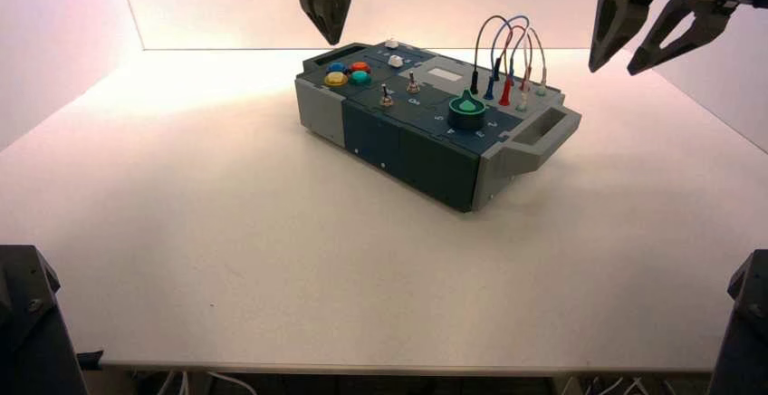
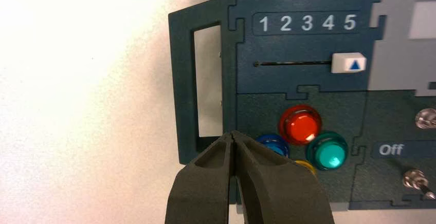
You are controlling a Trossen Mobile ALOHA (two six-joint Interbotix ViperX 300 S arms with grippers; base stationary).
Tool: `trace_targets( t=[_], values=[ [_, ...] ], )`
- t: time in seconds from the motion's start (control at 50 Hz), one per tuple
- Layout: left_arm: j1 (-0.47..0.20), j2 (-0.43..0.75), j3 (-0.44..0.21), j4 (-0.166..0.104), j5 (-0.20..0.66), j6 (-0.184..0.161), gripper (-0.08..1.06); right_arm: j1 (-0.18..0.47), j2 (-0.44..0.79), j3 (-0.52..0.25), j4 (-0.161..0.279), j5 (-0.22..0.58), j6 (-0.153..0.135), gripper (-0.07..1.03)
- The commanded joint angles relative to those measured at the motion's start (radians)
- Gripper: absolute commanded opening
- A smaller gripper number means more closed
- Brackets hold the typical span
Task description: Move the box to the left.
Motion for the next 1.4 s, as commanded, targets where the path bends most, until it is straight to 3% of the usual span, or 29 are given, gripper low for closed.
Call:
trace_targets(
  t=[0.02,0.34,0.62,1.4],
  values=[
    [-0.002,0.009,-0.06,0.008,-0.002,0.003,-0.03,-0.003,0.015,-0.006,0.0,-0.014,0.003,0.61],
    [0.002,0.086,-0.175,0.012,0.006,0.002,-0.03,-0.003,0.071,-0.002,0.0,-0.043,0.0,0.61],
    [0.017,0.118,-0.216,0.032,0.026,0.002,-0.03,-0.003,0.103,-0.005,0.0,-0.058,0.0,0.61],
    [0.017,0.114,-0.123,0.029,0.028,-0.008,-0.03,-0.003,0.129,0.008,0.0,-0.066,0.0,0.61]
  ],
)
